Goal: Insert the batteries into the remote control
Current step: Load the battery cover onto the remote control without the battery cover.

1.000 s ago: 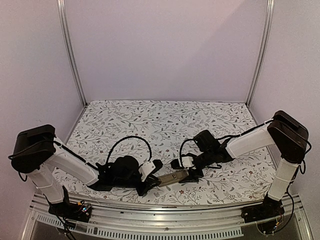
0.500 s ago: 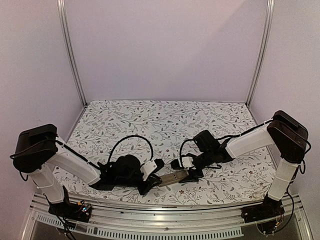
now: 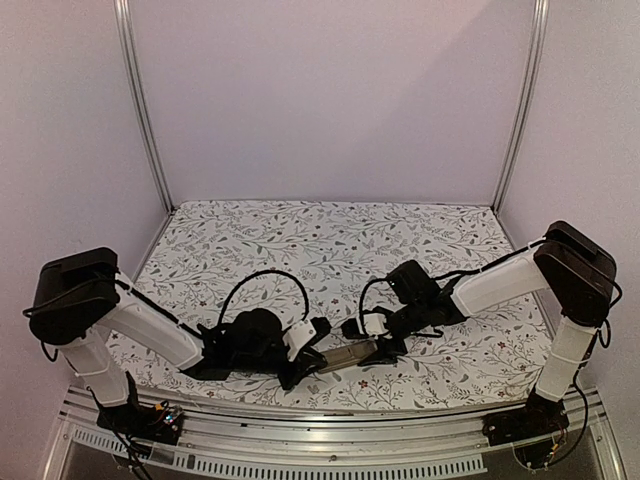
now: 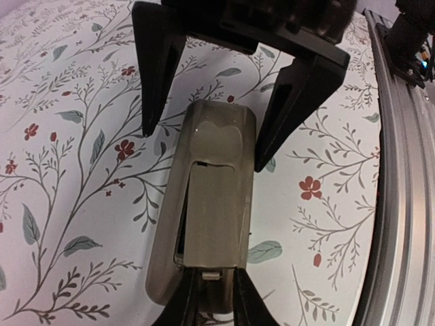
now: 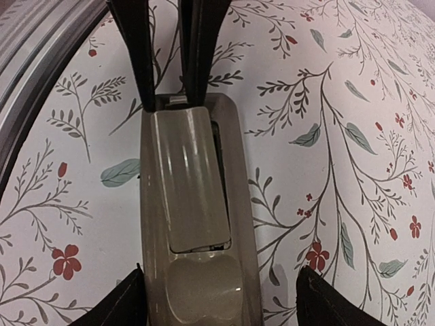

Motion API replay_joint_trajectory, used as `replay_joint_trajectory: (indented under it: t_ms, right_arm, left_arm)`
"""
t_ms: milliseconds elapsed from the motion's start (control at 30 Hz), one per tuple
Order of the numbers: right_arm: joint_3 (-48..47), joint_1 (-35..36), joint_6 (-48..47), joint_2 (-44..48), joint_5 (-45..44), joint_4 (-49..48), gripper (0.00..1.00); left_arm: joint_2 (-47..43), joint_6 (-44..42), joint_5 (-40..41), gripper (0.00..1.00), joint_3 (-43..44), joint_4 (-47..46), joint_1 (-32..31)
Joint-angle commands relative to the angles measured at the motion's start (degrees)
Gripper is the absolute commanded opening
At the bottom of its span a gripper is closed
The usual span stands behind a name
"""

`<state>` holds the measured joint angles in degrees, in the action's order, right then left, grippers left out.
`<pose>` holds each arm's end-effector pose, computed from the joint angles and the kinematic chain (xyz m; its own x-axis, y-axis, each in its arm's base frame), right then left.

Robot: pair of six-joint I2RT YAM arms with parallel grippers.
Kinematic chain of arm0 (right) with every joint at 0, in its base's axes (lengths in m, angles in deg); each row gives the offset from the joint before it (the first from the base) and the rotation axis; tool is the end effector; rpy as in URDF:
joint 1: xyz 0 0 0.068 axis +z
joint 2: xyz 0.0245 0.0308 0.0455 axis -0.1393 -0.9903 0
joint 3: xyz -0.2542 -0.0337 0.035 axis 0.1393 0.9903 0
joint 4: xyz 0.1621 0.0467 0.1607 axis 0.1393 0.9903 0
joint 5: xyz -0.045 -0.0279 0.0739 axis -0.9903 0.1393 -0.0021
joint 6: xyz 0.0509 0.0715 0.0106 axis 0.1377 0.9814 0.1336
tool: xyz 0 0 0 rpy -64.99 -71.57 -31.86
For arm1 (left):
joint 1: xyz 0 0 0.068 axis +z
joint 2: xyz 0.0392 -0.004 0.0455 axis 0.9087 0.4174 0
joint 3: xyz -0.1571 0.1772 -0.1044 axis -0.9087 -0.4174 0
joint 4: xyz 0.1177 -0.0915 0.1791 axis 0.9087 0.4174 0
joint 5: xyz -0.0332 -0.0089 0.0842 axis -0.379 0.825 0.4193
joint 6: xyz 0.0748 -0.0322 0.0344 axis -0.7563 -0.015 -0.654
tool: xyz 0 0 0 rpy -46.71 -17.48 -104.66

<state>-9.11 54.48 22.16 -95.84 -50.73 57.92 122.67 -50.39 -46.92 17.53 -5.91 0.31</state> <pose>0.1981 0.2684 0.0963 0.2883 -0.6566 -0.6970 -0.9567 -0.2274 -0.1815 0.1311 -0.2910 0.1009 -0.3418 0.4594 -0.8198 0.8899 0.4386 -0.1253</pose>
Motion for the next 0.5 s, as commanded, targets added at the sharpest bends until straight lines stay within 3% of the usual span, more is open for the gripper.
replay_joint_trajectory:
  t_ms: [0, 467]
  right_arm:
    - [-1.03, -0.2, 0.16, -1.46, -0.58, 1.2, 0.73]
    - [-1.38, -0.25, 0.73, -1.73, -0.66, 1.19, 0.73]
  left_arm:
    - [2.21, -0.26, -1.89, 0.17, 1.03, 0.08, 0.67]
    - [1.32, 0.93, -4.7, 0.18, 0.07, -1.38, 0.59]
